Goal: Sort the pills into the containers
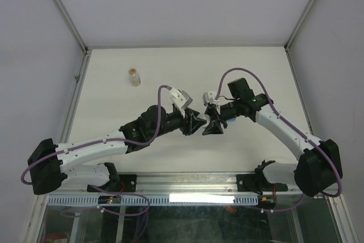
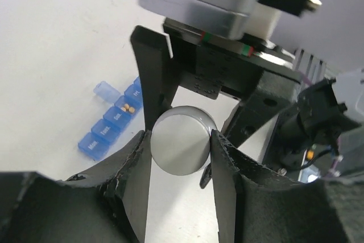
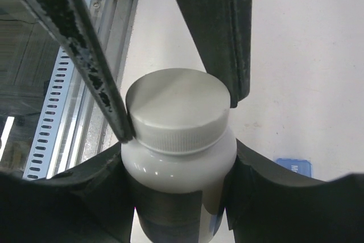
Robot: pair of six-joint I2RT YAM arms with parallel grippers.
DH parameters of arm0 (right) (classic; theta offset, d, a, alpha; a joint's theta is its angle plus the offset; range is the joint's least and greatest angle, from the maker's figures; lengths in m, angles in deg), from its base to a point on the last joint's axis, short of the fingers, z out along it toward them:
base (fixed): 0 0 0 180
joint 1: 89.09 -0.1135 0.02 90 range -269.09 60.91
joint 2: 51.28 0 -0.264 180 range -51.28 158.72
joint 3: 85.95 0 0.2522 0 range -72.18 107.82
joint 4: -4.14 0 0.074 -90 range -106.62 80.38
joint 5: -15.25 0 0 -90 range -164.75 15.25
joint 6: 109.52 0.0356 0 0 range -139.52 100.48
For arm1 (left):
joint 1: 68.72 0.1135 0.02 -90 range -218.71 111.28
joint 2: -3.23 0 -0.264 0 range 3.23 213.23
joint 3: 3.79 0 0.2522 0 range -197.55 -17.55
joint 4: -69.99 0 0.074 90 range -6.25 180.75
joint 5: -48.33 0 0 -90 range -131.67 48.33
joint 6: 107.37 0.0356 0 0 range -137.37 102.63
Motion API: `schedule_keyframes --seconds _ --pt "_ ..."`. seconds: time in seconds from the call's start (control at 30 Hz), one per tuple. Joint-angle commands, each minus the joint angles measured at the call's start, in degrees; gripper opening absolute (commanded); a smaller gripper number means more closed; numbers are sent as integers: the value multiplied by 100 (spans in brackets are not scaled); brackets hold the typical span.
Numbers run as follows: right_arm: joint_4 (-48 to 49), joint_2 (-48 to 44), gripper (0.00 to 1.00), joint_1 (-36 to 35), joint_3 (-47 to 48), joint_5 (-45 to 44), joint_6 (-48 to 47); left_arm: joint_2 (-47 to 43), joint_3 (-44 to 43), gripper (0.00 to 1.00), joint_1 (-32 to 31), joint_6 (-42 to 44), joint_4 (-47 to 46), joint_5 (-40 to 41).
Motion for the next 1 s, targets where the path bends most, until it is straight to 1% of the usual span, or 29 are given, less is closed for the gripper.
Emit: schedule_keyframes --seconds 0.0,0.1,0.13,0.17,0.2,0.27,0.33,0.37,0.4,0.5,0.57,0.67,0.73,0.8,0.87,0.93,0.97 --pt "282 -83 0 35 264 35 88 -232 326 16 -10 2461 -438 -2479" --pt "283 -80 0 37 262 48 96 -178 303 20 258 4140 -127 -3781" --pt "282 -75 0 33 261 49 96 -152 288 22 373 4485 -92 -3994" --pt "289 -79 0 34 259 47 98 -105 236 24 513 4616 -152 -4092" --pt "287 -86 0 33 256 36 98 -70 179 34 676 4559 -253 -4131" --pt "295 -101 0 39 258 27 96 -113 123 66 924 3964 -708 -3872" --pt "292 -112 0 51 262 26 97 -329 130 85 982 3441 -1017 -3430" --pt "292 -114 0 52 261 27 98 -473 171 96 983 3064 -1165 -3035" --pt "295 -118 0 53 260 27 86 -617 210 99 990 2796 -1236 -2761" --pt "291 -122 0 53 265 43 85 -1049 430 99 1000 2108 -1266 -2269" --pt "283 -125 0 52 258 42 81 -1295 616 99 1009 1360 -1293 -1878" --pt "284 -128 0 51 259 40 80 -1512 1010 99 1010 282 -1683 -1761" --pt "283 -116 0 53 261 31 80 -1496 1123 96 1010 -444 -1695 -1547" --pt "289 -106 0 49 258 31 79 -1406 948 88 955 -944 -1156 -1028" --pt "294 -91 0 49 260 23 81 -1295 651 82 719 -1022 -462 -293" --pt "296 -84 0 48 252 18 80 -1132 296 81 368 -901 20 375" --pt "292 -81 0 47 251 14 78 -974 143 80 232 -848 203 563"
